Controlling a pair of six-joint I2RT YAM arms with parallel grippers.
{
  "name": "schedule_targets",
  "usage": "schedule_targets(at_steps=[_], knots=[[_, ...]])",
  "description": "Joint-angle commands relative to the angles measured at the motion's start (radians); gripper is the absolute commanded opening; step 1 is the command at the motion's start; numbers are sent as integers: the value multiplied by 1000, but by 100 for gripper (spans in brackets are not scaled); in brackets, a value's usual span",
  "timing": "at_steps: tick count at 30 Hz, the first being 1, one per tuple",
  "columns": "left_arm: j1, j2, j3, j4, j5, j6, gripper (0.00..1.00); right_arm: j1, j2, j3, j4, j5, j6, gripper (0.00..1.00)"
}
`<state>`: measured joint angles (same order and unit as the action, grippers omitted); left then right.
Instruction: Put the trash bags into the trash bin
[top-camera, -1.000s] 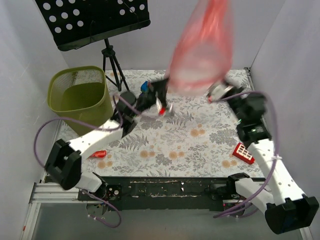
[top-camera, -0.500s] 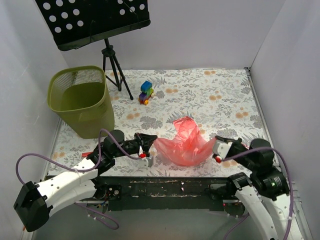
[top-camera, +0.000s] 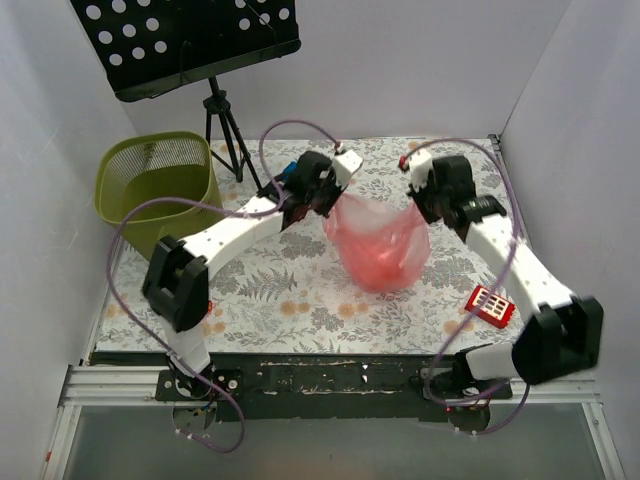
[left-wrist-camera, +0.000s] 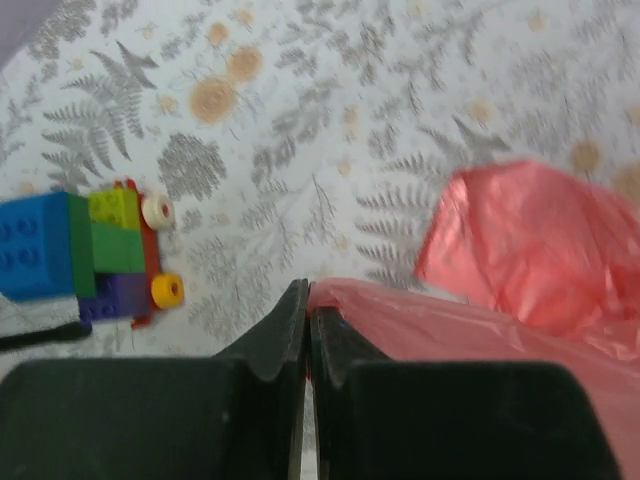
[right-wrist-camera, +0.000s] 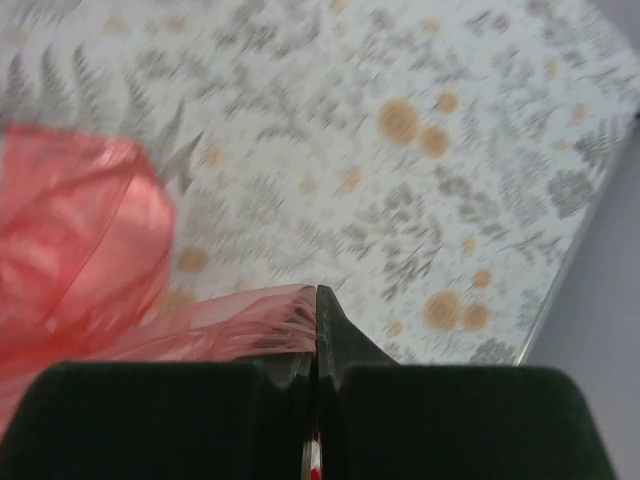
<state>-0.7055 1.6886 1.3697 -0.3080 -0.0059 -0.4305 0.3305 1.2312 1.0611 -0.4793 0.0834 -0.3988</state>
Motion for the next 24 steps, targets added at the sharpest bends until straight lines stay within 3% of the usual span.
schedule_targets(at_steps=[1,5,6,7,9,11,13,16,18,19,20,22,23,24], knots=[[17,205,474,-106,-120,-30,0,-100,274,465,189,105,9,1],[18,359,883,241,-175,268,0,-163,580,1193,286,167,-112,1],[21,382,951,421,-166,368,0,-163,646,1350,356,182,-167,1],[21,404,986,699,-137,463,0,-163,681,1495,469,164,-211,1],[23,463,1124,1009,43,602,0,-153,639,1457,817,104,-302,1],[21,506,1254,1116,246,688,0,-142,508,1264,1121,-2,-344,1],[0,456,1196,1216,380,789,0,-113,405,1154,1205,-62,-357,1],[-26,344,914,1403,406,848,0,-88,254,890,1272,2,-446,1],[-29,280,596,1582,269,775,0,-125,107,396,1349,16,-553,1],[-31,232,333,1577,204,788,0,-139,35,152,1334,-9,-615,1],[-31,141,55,1419,225,909,0,-130,-63,-97,1114,-52,-706,1],[13,-103,-568,816,444,1529,0,-63,-276,-391,367,-221,-1074,1],[77,-247,-763,738,622,1664,0,-50,-429,-486,167,-325,-1081,1],[60,-377,-929,812,670,1495,0,-47,-623,-548,46,-423,-1025,1]])
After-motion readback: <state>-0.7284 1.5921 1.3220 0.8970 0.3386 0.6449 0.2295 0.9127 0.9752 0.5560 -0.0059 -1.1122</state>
